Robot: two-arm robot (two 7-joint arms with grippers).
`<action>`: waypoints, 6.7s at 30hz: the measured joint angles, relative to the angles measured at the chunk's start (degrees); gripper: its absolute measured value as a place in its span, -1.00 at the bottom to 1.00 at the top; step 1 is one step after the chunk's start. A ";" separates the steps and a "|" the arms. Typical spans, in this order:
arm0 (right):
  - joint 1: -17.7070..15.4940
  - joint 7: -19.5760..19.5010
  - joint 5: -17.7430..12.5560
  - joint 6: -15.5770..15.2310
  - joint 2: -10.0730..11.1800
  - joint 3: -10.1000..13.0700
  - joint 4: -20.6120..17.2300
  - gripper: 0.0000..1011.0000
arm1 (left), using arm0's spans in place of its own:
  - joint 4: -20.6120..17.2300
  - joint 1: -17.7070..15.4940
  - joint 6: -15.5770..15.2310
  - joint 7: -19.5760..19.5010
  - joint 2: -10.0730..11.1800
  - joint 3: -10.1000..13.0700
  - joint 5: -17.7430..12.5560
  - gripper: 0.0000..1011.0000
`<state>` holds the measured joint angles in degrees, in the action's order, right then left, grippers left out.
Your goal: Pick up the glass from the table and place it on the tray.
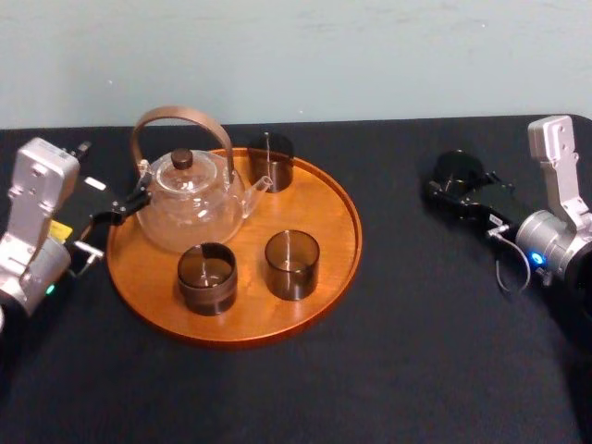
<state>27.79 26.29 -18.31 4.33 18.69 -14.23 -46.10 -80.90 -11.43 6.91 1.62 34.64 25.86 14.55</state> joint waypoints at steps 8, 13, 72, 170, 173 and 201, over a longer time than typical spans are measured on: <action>0.00 0.00 0.00 0.00 0.00 0.00 0.00 0.79 | 0.00 0.00 0.00 0.00 0.00 0.00 0.00 1.00; 0.00 0.00 0.00 0.00 0.00 0.00 0.00 0.79 | 0.00 0.00 0.00 0.00 0.00 0.00 0.00 1.00; 0.01 0.00 0.00 0.01 0.00 0.00 0.00 0.79 | 0.00 0.00 0.00 0.00 0.00 0.00 0.00 1.00; 7.36 12.02 -0.83 4.53 -8.53 -11.93 6.96 0.79 | 0.00 0.00 0.00 0.00 0.00 0.00 0.00 1.00; 7.36 11.97 -0.84 4.51 -8.51 -11.94 6.92 0.79 | 0.00 0.00 0.00 0.00 0.00 0.00 0.00 1.00; 7.31 11.82 -0.90 4.41 -8.45 -11.94 6.81 0.98 | 0.00 0.00 0.00 0.00 0.00 0.00 0.00 1.00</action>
<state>35.11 38.11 -19.21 8.74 10.24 -26.17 -39.29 -80.90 -11.43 6.91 1.62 34.64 25.86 14.55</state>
